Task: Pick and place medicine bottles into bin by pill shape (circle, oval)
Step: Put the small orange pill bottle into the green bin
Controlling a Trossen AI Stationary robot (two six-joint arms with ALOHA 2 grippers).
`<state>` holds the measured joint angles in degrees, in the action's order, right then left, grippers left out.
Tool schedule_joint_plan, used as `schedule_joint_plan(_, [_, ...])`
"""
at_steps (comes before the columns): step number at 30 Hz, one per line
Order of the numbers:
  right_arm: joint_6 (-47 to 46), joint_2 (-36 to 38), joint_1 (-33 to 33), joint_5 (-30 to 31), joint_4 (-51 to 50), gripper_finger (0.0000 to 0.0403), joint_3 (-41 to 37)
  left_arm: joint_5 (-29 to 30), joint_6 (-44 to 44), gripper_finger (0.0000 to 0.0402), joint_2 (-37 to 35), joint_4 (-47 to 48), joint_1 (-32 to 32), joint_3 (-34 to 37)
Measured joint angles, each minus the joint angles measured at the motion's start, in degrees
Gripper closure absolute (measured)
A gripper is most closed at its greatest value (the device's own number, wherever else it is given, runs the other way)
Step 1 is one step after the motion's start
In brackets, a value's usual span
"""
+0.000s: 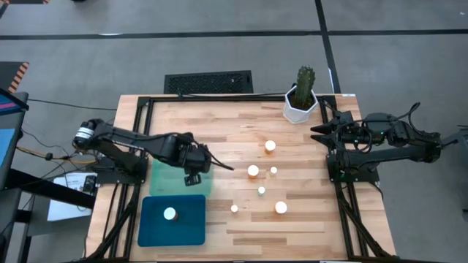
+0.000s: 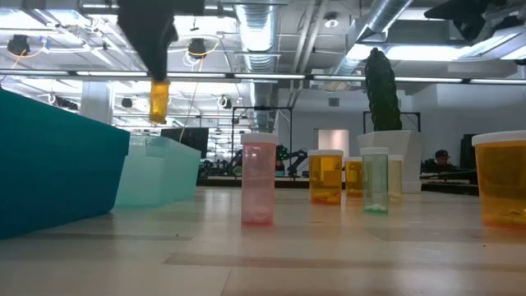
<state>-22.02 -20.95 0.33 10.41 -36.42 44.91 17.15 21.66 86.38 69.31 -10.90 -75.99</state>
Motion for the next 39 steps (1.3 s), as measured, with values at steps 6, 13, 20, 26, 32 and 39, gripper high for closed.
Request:
schedule_joint_plan(6, [0.0,0.0,0.0,0.0,0.0,0.0227,0.0,-0.2,4.5,0.0284,-6.8,-6.5,0.0,13.9])
schedule_joint_plan(13, [0.0,0.0,0.0,0.0,0.0,0.0226,0.0,-0.8,8.7,0.0284,-14.1,-7.5,0.1,24.5])
schedule_joint_plan(20, [0.0,0.0,0.0,0.1,0.0,0.0227,0.0,-0.2,8.8,0.0284,-15.6,-11.5,0.1,30.6])
schedule_joint_plan(26, [0.0,0.0,-0.1,0.1,0.0,0.0227,0.0,1.2,9.5,0.0284,-15.1,-14.5,1.0,33.1])
schedule_joint_plan(32, [0.0,0.0,-0.1,0.1,0.1,0.0226,0.0,1.6,9.1,0.0284,-15.1,-15.0,1.7,33.1])
schedule_joint_plan(39, [0.0,0.0,-0.1,0.2,0.0,0.0227,0.0,1.7,6.7,0.0284,-15.1,-15.5,2.0,33.1])
